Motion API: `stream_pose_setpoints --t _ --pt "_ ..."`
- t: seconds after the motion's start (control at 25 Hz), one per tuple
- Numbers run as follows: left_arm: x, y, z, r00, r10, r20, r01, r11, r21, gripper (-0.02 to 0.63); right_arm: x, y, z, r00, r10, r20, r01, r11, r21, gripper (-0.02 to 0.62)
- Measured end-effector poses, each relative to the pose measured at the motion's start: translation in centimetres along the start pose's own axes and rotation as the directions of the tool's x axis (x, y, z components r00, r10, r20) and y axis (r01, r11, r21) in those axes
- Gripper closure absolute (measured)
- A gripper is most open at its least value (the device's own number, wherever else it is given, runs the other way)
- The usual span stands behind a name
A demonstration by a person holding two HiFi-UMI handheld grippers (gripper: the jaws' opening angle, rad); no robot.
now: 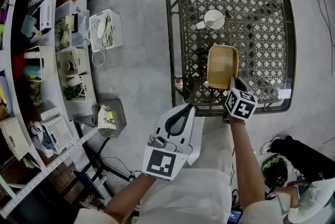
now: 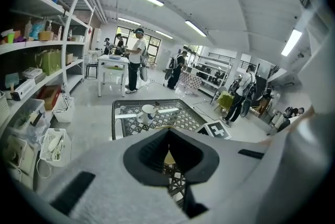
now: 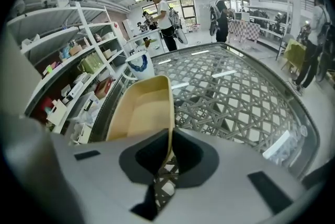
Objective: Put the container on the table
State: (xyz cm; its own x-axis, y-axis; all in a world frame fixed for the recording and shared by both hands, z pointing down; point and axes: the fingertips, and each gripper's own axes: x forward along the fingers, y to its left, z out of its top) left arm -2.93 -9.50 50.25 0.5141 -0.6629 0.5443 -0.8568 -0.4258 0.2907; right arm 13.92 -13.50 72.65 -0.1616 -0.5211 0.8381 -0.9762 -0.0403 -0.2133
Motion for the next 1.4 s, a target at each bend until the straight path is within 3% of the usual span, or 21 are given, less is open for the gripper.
stream_pose_setpoints --t 0.48,0.6,1.0,1.16,1.32,1.4 --pt "-0.5 -0.7 -0.4 1.000 -0.012 -0.006 0.013 0.999 0.048 0.583 0.2 -0.5 -1.0 0.999 0.003 -0.035 -0.003 1.000 0.010 0.564" --pt "-0.7 -1.1 0.1 1.000 -0.018 0.014 0.016 0.995 0.100 0.583 -0.1 -0.4 -0.8 1.000 0.006 -0.026 -0.006 1.000 -0.012 0.508" --pt "-2.0 -2.0 1.5 0.999 -0.025 0.044 0.020 0.994 0.111 0.583 -5.2 1.5 2.9 0.994 0.066 0.084 -0.059 0.994 -0.088 0.503" --pt "-2.7 -2.1 2.6 0.998 -0.030 0.059 0.022 0.992 0.125 0.583 -8.9 2.3 5.4 0.985 0.088 0.146 -0.071 0.990 -0.118 0.532" --pt "-3.6 -2.6 3.7 0.997 -0.034 0.075 0.024 0.991 0.132 0.583 -13.4 2.9 7.9 0.965 0.123 0.230 -0.090 0.985 -0.147 0.534" --pt "-4.2 -2.6 3.9 0.995 -0.046 0.086 0.030 0.984 0.176 0.583 -15.8 3.4 9.0 0.948 0.146 0.284 -0.103 0.982 -0.161 0.535"
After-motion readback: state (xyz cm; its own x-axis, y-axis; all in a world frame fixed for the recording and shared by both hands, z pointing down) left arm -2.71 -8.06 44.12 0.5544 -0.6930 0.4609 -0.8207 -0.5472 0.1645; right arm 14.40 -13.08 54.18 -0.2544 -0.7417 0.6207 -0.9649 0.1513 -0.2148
